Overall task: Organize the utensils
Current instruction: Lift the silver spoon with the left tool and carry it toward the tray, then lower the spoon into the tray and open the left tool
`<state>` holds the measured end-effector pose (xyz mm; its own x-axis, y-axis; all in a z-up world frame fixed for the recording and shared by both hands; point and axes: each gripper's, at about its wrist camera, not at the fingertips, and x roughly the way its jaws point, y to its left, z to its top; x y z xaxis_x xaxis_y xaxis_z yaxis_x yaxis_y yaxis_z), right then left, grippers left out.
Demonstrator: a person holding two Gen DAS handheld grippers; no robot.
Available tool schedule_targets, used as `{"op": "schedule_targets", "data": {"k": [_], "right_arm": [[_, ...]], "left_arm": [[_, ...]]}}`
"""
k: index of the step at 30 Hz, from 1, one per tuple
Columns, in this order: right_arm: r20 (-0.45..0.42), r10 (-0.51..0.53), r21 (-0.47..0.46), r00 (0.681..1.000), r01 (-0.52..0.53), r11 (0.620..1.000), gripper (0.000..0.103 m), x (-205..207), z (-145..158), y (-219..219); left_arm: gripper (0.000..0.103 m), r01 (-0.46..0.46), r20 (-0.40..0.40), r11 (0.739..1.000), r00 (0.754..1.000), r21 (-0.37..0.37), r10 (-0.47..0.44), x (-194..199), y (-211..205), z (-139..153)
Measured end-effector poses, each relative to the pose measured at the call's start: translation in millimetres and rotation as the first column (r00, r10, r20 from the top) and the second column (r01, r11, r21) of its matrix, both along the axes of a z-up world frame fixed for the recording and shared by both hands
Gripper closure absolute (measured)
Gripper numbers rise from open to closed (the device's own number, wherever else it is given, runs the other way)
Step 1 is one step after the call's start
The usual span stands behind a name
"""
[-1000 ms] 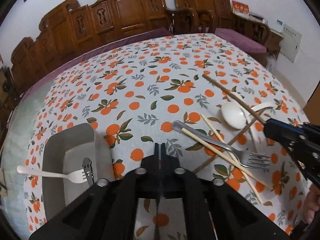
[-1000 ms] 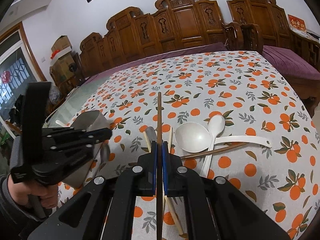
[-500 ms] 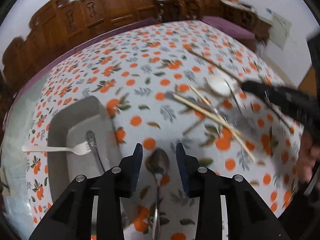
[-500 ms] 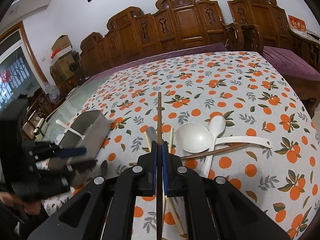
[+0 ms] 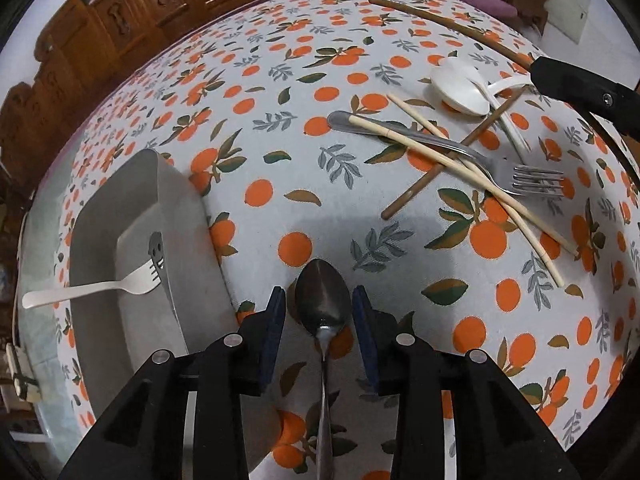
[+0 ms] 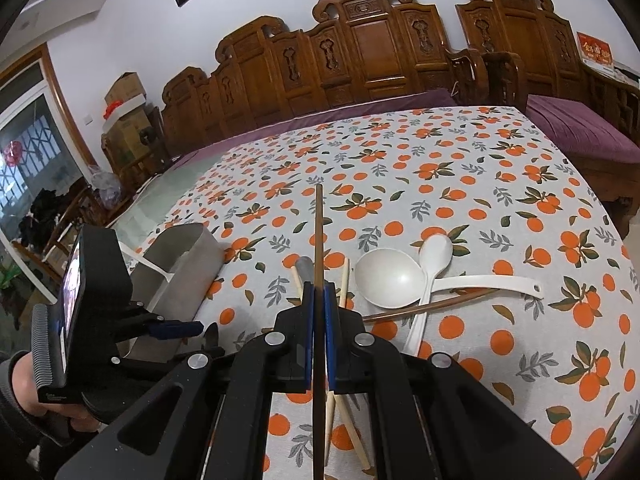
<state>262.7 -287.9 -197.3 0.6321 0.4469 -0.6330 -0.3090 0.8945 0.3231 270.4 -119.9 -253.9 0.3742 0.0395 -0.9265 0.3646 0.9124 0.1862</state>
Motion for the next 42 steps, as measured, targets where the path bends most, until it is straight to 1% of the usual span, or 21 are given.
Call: {"op": "schedule_targets", "data": {"k": [2, 3, 8, 9, 10, 12, 15, 19, 24, 29, 32, 36, 42], "right_arm": [[0.001, 0.000, 0.001, 1.000, 0.000, 1.000, 0.097, 0, 0, 0], [0.002, -0.001, 0.002, 1.000, 0.001, 1.000, 0.097, 0, 0, 0], [0.000, -0.002, 0.000, 1.000, 0.002, 1.000, 0.097, 0, 0, 0], [-0.001, -0.003, 0.000, 1.000, 0.003, 1.000, 0.097, 0, 0, 0], [-0.001, -0.003, 0.001, 1.000, 0.003, 1.000, 0.097, 0, 0, 0], [-0.001, -0.003, -0.001, 1.000, 0.003, 1.000, 0.097, 0, 0, 0], [0.000, 0.003, -0.004, 1.000, -0.003, 1.000, 0.097, -1, -1, 1], [0.009, 0.023, -0.017, 1.000, -0.023, 1.000, 0.097, -4, 1, 6], [0.017, 0.042, -0.032, 0.999, -0.041, 0.999, 0.097, -9, 3, 15], [0.029, 0.063, -0.043, 0.998, -0.062, 0.997, 0.097, -14, 6, 25], [0.034, 0.076, -0.050, 0.997, -0.074, 0.996, 0.097, -17, 7, 31], [0.044, 0.092, -0.036, 0.995, -0.091, 0.995, 0.097, -21, 12, 38], [0.057, 0.126, -0.040, 0.990, -0.124, 0.992, 0.097, -28, 17, 55]], "left_arm": [[0.076, 0.005, -0.005, 1.000, 1.000, -0.009, -0.005, 1, 0, 0], [0.076, 0.003, -0.008, 1.000, 1.000, -0.018, -0.003, 1, 0, 1], [0.077, 0.022, 0.018, 1.000, 1.000, -0.015, -0.022, -3, -2, 0], [0.077, 0.028, 0.022, 0.999, 0.999, -0.025, -0.027, -5, -3, 1], [0.077, 0.036, 0.035, 0.998, 0.999, -0.042, -0.034, -9, -4, 3], [0.077, 0.041, 0.067, 0.998, 0.997, -0.044, -0.038, -15, -6, 8], [0.077, 0.031, 0.119, 0.995, 0.993, -0.097, -0.019, -21, -4, 24], [0.077, 0.014, 0.190, 0.985, 0.982, -0.173, 0.019, -27, 1, 52], [0.077, 0.006, 0.265, 0.970, 0.962, -0.241, 0.060, -30, 12, 83], [0.077, -0.001, 0.313, 0.953, 0.945, -0.303, 0.100, -33, 27, 104], [0.077, -0.008, 0.332, 0.951, 0.936, -0.309, 0.116, -37, 34, 112], [0.077, -0.030, 0.348, 0.946, 0.926, -0.323, 0.148, -37, 50, 122], [0.077, -0.078, 0.369, 0.940, 0.906, -0.331, 0.206, -29, 81, 132]]}}
